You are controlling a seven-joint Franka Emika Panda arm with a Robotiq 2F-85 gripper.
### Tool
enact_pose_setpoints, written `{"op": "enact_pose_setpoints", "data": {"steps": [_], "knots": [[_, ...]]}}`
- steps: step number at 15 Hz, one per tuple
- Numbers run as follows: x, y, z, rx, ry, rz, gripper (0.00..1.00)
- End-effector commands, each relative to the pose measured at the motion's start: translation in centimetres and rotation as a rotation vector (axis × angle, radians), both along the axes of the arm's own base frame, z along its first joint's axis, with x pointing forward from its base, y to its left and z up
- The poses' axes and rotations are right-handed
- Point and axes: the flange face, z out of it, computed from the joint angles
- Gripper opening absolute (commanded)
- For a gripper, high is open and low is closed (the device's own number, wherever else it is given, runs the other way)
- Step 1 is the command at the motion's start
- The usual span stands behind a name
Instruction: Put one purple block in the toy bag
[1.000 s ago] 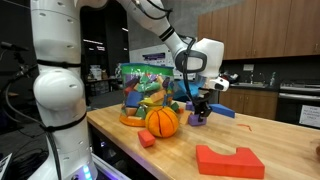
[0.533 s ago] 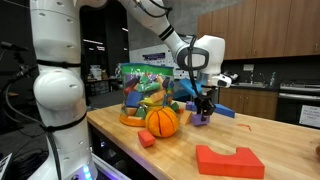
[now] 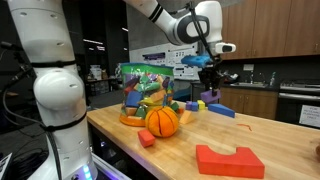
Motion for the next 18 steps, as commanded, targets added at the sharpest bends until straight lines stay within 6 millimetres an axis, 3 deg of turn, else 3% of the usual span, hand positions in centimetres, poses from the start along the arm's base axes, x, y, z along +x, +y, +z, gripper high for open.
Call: {"op": "enact_pose_setpoints", "data": {"steps": [1,6,10,14,18], "knots": [[-1.2,2.1,6.8,-0.045,-0.044,0.059,0.16],[-2.4,6.5,14.8,-0.105,-0.136,0.15,0.16],[-3.4,10.7,19.3,-0.154,-0.21,0.207,0.16],[-3.8,15.6,22.5,-0.232,-0.259,0.26,0.16],[-3.5,22.0,23.7,-0.32,-0.27,0.339,0.16]]}}
